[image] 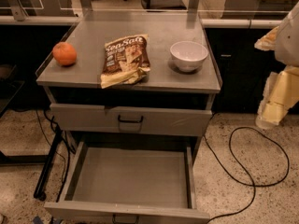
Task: Place brown chip bag into middle drawer
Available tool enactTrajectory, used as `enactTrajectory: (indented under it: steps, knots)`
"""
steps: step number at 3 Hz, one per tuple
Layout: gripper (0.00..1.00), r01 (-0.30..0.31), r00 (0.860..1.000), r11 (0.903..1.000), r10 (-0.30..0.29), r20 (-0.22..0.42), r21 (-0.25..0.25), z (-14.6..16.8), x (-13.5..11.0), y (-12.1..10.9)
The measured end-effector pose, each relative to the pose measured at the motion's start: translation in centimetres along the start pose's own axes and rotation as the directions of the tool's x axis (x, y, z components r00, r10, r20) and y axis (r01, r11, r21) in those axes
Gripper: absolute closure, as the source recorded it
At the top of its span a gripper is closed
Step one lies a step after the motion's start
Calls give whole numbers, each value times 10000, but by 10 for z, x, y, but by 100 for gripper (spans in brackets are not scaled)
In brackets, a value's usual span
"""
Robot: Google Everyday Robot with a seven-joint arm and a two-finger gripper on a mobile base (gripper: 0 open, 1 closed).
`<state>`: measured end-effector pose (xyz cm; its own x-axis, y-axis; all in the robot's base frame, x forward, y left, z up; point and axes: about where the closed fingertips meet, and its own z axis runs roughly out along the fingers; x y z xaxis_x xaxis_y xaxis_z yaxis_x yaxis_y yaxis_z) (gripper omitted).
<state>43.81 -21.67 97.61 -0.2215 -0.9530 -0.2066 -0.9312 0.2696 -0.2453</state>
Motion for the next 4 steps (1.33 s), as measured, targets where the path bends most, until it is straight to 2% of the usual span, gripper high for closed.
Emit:
enactTrajectory:
  steps: [1, 2, 3, 4]
  knots:
    - [0, 0, 10000, 10000, 0, 0, 1, 0, 0, 0]
    - [0, 147, 9998, 9999, -148, 151, 78, 6, -11, -6]
    - [0, 728, 9973, 9972, -730, 115, 187, 24, -48, -18]
    - [0, 1542, 9880, 9880, -1542, -68, -5, 47, -105, -32]
